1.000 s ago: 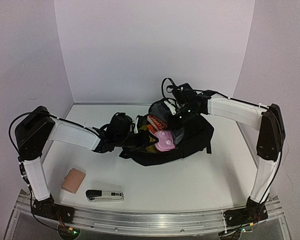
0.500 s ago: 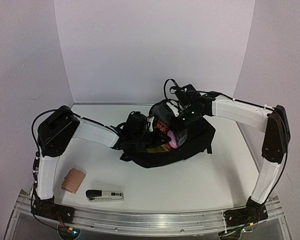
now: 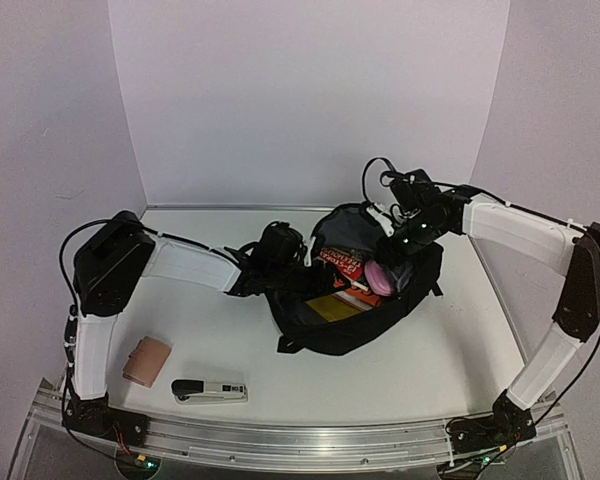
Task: Pack the student bag
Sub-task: Place the stationery in the student bag, then adjust the student bag at the center of the board.
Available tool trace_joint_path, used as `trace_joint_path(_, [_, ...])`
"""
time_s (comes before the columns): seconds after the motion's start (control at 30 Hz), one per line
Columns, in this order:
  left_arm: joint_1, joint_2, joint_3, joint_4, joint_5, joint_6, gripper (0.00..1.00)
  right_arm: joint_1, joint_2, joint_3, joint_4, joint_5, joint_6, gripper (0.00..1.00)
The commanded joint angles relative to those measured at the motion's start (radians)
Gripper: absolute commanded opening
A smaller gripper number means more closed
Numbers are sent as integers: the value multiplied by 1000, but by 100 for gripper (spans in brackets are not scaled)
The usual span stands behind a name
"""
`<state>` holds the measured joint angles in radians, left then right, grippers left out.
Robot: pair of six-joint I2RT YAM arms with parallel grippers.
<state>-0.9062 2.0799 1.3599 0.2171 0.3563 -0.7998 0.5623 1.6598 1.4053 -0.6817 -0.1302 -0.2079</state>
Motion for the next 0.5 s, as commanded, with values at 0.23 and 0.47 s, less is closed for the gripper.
trace_joint_path(0.23, [69,-286,-217,-86,-157,-13,72,-39,-50,139,-198,-295,-53,65])
trace_joint_path(0.47, [70,-314,-240,-67,-151,-11,72,-69,-10,320,-205,-246,-17,79])
